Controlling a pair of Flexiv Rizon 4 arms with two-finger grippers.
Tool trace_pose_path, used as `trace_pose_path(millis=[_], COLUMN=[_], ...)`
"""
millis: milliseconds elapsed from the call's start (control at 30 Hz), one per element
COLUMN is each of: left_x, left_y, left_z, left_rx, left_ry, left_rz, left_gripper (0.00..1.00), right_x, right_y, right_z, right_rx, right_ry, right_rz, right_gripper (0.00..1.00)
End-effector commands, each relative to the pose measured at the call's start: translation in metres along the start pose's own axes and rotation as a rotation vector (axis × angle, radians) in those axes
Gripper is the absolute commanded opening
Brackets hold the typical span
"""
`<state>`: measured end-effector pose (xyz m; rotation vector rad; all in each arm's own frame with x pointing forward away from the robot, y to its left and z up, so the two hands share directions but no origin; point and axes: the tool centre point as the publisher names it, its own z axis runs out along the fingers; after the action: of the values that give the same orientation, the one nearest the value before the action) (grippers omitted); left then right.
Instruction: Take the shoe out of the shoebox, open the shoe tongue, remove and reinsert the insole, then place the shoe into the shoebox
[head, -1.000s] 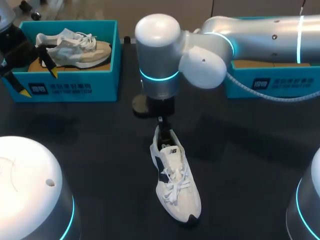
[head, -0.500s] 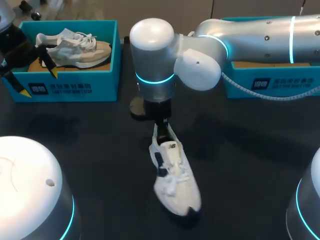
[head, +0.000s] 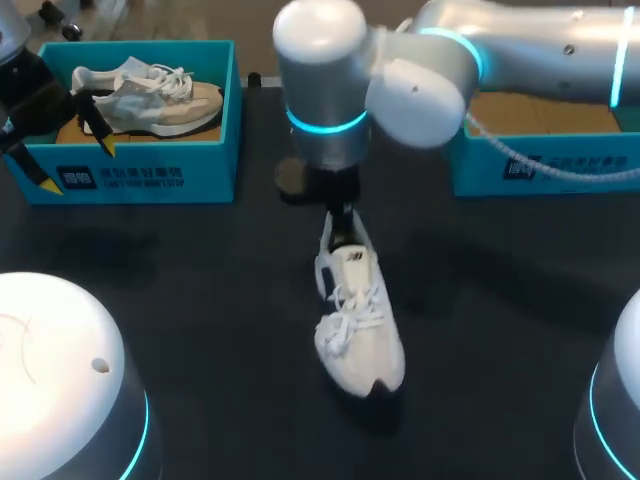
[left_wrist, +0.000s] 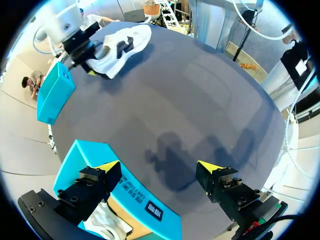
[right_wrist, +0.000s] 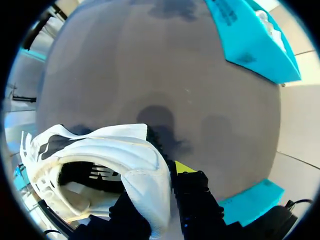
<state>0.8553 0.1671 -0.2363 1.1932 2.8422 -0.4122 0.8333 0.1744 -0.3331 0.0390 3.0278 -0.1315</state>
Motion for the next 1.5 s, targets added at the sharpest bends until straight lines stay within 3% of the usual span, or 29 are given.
trace_pose_path(millis=[33,100,767,933,1200,1367,1500], left_x=[0.001,0.001,0.001,0.001,0.001,0.001,0.001], left_y=[0.0,0.0,0.0,0.0,0.0,0.0,0.0], left_z=[0.0,0.0,0.0,0.0,0.0,0.0,0.0], left_rx=[-0.003,-0.003,-0.003,-0.003,-0.003,-0.003,-0.003], left_ry=[0.001,0.001,0.001,0.001,0.001,0.001,0.001], left_rz=[0.0,0.0,0.0,0.0,0.0,0.0,0.0], left_gripper=[1.0,1.0,1.0,1.0,1.0,1.0,1.0], right_x=[-0.013,-0.023,-0.023,-0.068,-0.14,-0.167,-0.178], right_y=[-0.038,-0.048,-0.048,-0.077,-0.142,-0.176,-0.191], right_z=[-0.065,-0.079,-0.079,-0.093,-0.123,-0.15,-0.169], right_rx=[-0.016,-0.017,-0.017,0.002,0.061,0.097,0.126], right_ry=[-0.038,-0.042,-0.042,-0.092,-0.125,-0.141,-0.164], right_rz=[0.008,0.035,0.035,0.023,0.004,0.02,0.023], right_gripper=[0.0,0.0,0.0,0.0,0.0,0.0,0.0])
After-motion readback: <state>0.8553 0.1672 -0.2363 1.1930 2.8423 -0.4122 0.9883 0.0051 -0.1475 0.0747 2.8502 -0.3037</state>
